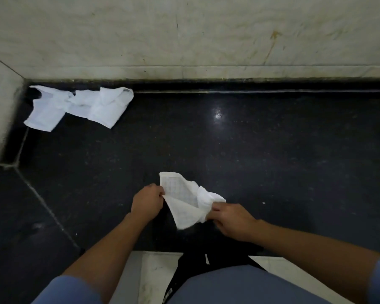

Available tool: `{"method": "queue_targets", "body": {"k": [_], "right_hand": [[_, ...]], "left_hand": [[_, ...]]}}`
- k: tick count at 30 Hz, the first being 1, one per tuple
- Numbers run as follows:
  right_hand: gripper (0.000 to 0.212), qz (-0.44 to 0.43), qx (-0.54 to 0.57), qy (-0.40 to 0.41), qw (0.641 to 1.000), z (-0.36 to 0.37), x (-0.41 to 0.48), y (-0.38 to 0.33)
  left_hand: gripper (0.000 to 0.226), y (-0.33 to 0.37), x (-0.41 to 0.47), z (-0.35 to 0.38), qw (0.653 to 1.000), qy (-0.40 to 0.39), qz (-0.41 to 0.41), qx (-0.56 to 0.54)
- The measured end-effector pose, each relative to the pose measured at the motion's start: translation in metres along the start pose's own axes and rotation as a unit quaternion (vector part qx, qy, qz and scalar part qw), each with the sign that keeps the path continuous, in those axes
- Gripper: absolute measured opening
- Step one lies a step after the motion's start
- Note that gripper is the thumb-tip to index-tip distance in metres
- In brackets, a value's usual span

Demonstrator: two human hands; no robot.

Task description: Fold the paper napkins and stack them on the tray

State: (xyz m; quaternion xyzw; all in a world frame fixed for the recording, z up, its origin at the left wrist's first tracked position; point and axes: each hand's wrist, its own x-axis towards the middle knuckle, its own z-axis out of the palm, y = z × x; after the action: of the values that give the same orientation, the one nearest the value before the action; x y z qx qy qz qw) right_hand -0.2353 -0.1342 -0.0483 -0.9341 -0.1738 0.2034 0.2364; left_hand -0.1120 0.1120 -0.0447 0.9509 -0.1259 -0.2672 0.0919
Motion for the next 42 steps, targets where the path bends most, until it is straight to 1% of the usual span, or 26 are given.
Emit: {"method": "queue_targets", "body": {"k": [2, 3, 4, 6, 7, 8, 10, 11, 13, 15, 17, 18, 19, 20, 22, 24, 25, 28, 30, 31, 32, 34, 35, 37, 40, 42], "right_hand": [[0.033, 0.017, 0.012, -0.083, 0.996, 0.001, -0.003, -0.003], [0.03, 0.021, 0.036, -0.07, 0.997, -0.002, -0.003, -0.005], [0.027, 0.029, 0.056, -0.026, 0.998, -0.008, 0.0, -0.006], [0.021, 0.081, 0.069, 0.081, 0.991, -0.023, 0.014, -0.004], [0.019, 0.118, 0.074, 0.11, 0.984, -0.03, 0.023, -0.001], [0.021, 0.145, 0.078, 0.114, 0.98, -0.036, 0.033, 0.001], [0.04, 0.162, 0.064, 0.041, 0.984, -0.041, 0.053, 0.006], [0.045, 0.157, 0.056, -0.004, 0.986, -0.04, 0.059, 0.007], [0.032, 0.14, 0.034, -0.038, 0.989, -0.036, 0.063, 0.008], [0.021, 0.111, 0.01, 0.008, 0.994, -0.03, 0.056, 0.009], [0.02, 0.051, -0.032, 0.098, 0.993, -0.023, 0.037, 0.01], [0.019, 0.016, -0.053, 0.124, 0.991, -0.018, 0.024, 0.013], [0.018, -0.009, -0.072, 0.118, 0.99, -0.013, 0.011, 0.016], [0.016, -0.024, -0.088, 0.092, 0.992, -0.005, -0.002, 0.019], [0.018, -0.021, -0.097, 0.025, 0.995, 0.007, -0.023, 0.024], [0.026, 0.005, -0.071, -0.028, 0.997, 0.011, -0.03, 0.025], [0.03, 0.018, -0.054, -0.027, 0.998, 0.008, -0.027, 0.023], [0.033, 0.044, -0.006, 0.066, 0.997, -0.016, 0.001, 0.008], [0.028, 0.12, 0.035, 0.1, 0.987, -0.036, 0.031, 0.0], [0.029, 0.166, 0.05, 0.094, 0.98, -0.042, 0.047, -0.001], [0.035, 0.207, 0.052, 0.068, 0.975, -0.044, 0.063, -0.001], [0.045, 0.252, 0.053, 0.004, 0.966, -0.04, 0.086, -0.005], [0.044, 0.264, 0.073, -0.007, 0.962, -0.037, 0.092, -0.008], [0.034, 0.275, 0.134, 0.029, 0.952, -0.033, 0.095, -0.012], [0.021, 0.268, 0.214, 0.155, 0.927, -0.038, 0.085, -0.007], [0.014, 0.256, 0.233, 0.184, 0.92, -0.04, 0.075, 0.003]], "left_hand": [[0.024, -0.003, -0.002, 0.002, 1.0, -0.004, 0.002, 0.007], [0.024, -0.003, -0.004, 0.002, 1.0, -0.007, 0.002, 0.011], [0.024, -0.003, -0.005, 0.001, 1.0, -0.005, 0.003, 0.013], [0.025, -0.001, -0.005, -0.001, 1.0, 0.024, 0.007, 0.005], [0.026, 0.002, -0.004, -0.002, 0.999, 0.049, 0.015, 0.001], [0.028, 0.007, -0.002, -0.004, 0.997, 0.07, 0.028, 0.001], [0.038, 0.018, 0.005, -0.006, 0.995, 0.078, 0.062, 0.014], [0.044, 0.024, 0.01, -0.007, 0.995, 0.062, 0.075, 0.026], [0.048, 0.033, 0.02, -0.006, 0.997, 0.0, 0.069, 0.041], [0.036, 0.035, 0.028, -0.005, 0.998, -0.04, 0.036, 0.042], [0.024, 0.033, 0.031, -0.002, 0.999, -0.028, 0.011, 0.039], [0.021, 0.031, 0.031, 0.0, 0.999, -0.016, 0.006, 0.036], [0.019, 0.029, 0.031, 0.002, 1.0, -0.006, 0.003, 0.028], [0.018, 0.028, 0.031, 0.003, 1.0, 0.004, 0.0, 0.019], [0.018, 0.027, 0.029, 0.005, 1.0, 0.013, -0.01, 0.001], [0.022, 0.026, 0.024, 0.006, 1.0, 0.022, -0.005, -0.015], [0.025, 0.025, 0.02, 0.007, 0.999, 0.031, 0.006, -0.019], [0.03, 0.022, 0.0, 0.013, 0.997, 0.068, 0.04, -0.016], [0.025, 0.017, -0.015, 0.022, 0.994, 0.074, 0.076, 0.013], [0.022, 0.015, -0.022, 0.027, 0.993, 0.067, 0.093, 0.036], [0.021, 0.011, -0.028, 0.032, 0.991, 0.059, 0.104, 0.055], [0.021, 0.006, -0.037, 0.039, 0.99, 0.049, 0.111, 0.076], [0.022, 0.004, -0.041, 0.041, 0.99, 0.047, 0.112, 0.076], [0.024, 0.002, -0.046, 0.043, 0.99, 0.04, 0.112, 0.075], [0.025, 0.001, -0.049, 0.043, 0.99, 0.037, 0.117, 0.067], [0.025, 0.001, -0.049, 0.043, 0.99, 0.041, 0.122, 0.06]]}}
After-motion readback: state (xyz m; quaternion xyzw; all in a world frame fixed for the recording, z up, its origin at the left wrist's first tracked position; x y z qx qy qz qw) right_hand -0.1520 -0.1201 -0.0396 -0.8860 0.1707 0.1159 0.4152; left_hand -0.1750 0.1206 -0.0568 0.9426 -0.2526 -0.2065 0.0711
